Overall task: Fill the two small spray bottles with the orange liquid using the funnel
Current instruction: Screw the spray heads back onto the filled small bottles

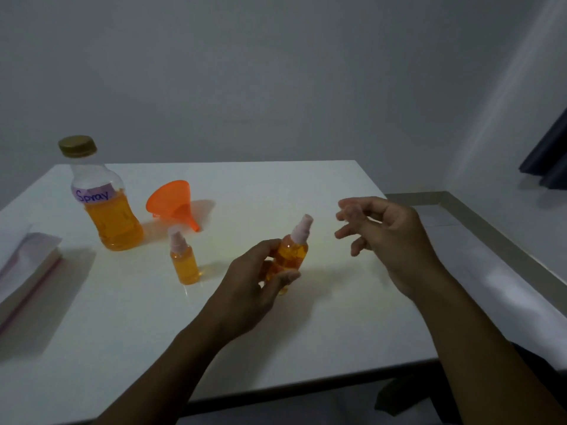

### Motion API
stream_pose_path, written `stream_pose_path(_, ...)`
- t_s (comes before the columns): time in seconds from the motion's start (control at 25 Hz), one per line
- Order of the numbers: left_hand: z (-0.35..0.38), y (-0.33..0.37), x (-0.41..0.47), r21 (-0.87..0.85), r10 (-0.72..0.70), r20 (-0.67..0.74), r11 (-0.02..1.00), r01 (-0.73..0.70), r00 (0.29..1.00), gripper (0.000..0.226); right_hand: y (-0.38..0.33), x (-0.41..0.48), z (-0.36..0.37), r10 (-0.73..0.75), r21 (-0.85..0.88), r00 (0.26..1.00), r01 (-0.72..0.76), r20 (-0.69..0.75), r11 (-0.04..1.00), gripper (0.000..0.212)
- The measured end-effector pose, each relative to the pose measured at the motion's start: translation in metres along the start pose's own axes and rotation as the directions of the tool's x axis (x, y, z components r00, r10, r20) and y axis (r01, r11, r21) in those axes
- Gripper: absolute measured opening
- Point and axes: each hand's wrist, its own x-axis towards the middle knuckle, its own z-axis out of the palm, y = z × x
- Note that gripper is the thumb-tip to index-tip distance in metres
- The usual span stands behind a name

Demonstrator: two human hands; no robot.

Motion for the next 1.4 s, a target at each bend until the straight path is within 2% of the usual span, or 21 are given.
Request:
stream_pose_path(0.12,-0.001,0.005,-0.002,-0.207,-0.047,0.068,0.977,0.06,0.997,0.061,0.004,0.0,-0.011,0.02,0.018,0.998,-0.019,-0.056,1.0,0.015)
stream_pose_path(0.28,0.002,0.008,-0.004,-0.312,-0.016,0.083,0.949,0.041,0.996,0.066,0.009,-0.004,-0.005,0.01,-0.152,1.0,-0.007,0.02,0.988,0.014)
stream_pose_path(0.48,0.007,0.015,-0.004,-0.407,-0.033,0.009,0.913,0.034,0.999,0.062,0.011,-0.005,0.003,-0.009,-0.224,0.998,0.021,0.055,0.974,0.016)
stream_pose_path(0.6,0.005,0.014,-0.004,-0.412,-0.051,-0.036,0.911,0.032,0.998,0.064,0.014,-0.004,0.006,-0.008,-0.243,0.998,0.022,0.06,0.97,0.016)
stream_pose_path(0.88,-0.001,0.014,-0.004,-0.383,0.021,-0.086,0.922,-0.053,0.996,0.07,0.015,-0.004,0.008,-0.002,-0.273,0.998,0.02,0.068,0.962,0.015)
stream_pose_path(1.2,-0.004,0.026,-0.004,-0.515,-0.033,-0.096,0.857,-0.021,0.995,0.049,0.017,-0.005,0.008,0.002,-0.322,0.997,0.025,0.081,0.946,0.016)
stream_pose_path(1.32,-0.005,0.029,-0.005,-0.524,-0.02,-0.089,0.851,-0.03,0.996,0.062,0.017,-0.004,0.008,0.0,-0.346,0.996,0.029,0.086,0.938,0.017)
stream_pose_path(1.4,-0.005,0.027,-0.004,-0.469,-0.029,-0.138,0.882,-0.039,0.99,0.067,0.017,-0.005,0.007,0.004,-0.338,0.996,0.025,0.085,0.941,0.018)
